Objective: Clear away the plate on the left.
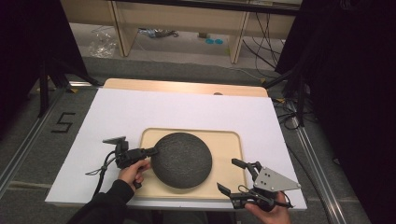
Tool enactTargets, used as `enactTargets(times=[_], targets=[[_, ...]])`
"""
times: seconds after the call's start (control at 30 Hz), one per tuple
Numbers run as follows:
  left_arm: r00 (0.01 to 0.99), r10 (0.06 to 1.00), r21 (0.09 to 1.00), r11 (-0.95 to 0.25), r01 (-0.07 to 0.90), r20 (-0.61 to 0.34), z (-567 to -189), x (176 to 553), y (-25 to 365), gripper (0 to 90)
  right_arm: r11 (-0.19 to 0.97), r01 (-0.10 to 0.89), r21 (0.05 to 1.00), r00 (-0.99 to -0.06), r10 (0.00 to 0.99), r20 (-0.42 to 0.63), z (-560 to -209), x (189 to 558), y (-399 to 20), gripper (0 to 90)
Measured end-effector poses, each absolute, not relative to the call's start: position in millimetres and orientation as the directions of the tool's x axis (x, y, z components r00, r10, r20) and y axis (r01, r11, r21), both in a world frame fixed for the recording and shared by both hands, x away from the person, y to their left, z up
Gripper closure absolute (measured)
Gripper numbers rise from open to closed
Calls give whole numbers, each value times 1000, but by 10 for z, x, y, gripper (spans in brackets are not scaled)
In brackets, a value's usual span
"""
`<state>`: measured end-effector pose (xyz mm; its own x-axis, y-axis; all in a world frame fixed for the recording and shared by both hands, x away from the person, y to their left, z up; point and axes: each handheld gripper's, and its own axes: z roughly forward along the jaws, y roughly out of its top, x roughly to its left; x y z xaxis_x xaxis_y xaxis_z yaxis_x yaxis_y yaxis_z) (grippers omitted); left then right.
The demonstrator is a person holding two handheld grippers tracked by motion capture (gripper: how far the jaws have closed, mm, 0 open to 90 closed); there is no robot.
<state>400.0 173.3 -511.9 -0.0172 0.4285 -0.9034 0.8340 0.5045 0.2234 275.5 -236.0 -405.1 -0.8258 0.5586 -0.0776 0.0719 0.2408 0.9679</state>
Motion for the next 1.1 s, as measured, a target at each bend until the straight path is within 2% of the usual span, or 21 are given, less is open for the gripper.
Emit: enactTargets(times=[0.33,0.73,0.87,0.97,1.0,1.1], targets=[[10,466,252,460,852,-885,-5214,4024,1660,824,241,68,968,-826,557,-80,-4051,2754,-2359,171],[26,457,263,462,847,-889,-5247,4039,1590,801,242,69,968,-827,557,-81,-4052,2750,-2351,171],[10,442,230,448,864,-897,-5221,4038,1607,746,247,72,966,-827,556,-80,-4049,2753,-2360,171],[52,457,275,437,857,-888,-5231,4042,1608,732,243,68,968,-827,557,-81,-4052,2749,-2358,171],[21,458,251,448,858,-888,-5204,4034,1596,719,240,68,968,-830,552,-79,-4050,2755,-2360,171],[33,459,264,450,853,-888,-5175,4037,1603,644,245,69,967,-827,556,-81,-4054,2748,-2356,171]])
